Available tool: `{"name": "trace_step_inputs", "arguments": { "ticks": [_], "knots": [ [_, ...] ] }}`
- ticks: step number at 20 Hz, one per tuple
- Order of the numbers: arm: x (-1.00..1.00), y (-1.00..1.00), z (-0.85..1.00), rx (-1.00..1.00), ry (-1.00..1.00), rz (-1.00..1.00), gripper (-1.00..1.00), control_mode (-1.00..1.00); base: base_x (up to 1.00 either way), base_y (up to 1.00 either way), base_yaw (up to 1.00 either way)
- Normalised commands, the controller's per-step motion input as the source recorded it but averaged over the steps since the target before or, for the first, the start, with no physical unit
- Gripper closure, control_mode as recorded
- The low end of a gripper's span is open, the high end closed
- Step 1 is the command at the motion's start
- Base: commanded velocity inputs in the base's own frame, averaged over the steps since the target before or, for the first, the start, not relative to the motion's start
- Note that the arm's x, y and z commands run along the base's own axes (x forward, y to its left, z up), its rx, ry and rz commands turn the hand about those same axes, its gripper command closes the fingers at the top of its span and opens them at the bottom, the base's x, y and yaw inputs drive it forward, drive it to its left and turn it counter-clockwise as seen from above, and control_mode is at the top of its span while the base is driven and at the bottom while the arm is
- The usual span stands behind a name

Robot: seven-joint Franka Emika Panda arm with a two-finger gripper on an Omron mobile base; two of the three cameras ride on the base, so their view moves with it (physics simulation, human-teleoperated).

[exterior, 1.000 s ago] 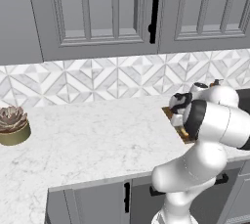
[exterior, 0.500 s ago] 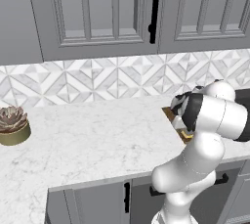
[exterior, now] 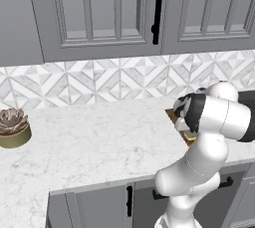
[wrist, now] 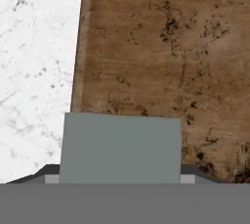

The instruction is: Pick up the sponge from the counter and clean the cutting board by briefly scrubbing or pressing down on the cutting board. Once finished, release the sponge.

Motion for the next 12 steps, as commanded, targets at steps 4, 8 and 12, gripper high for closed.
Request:
{"name": "trace_step_inputs", "arguments": {
  "ticks": [4, 8, 12],
  "knots": [
    [0.53, 0.14, -0.03, 0.00, 0.00, 0.00, 1.00, -1.00, 0.00, 0.00, 0.00],
    [0.87, 0.22, 0.00, -0.01, 0.00, 0.00, 1.00, -1.00, 0.00, 0.00, 0.00],
    [0.93, 0.24, 0.00, 0.00, 0.00, 0.00, 1.00, -1.00, 0.00, 0.00, 0.00]
  ]
}}
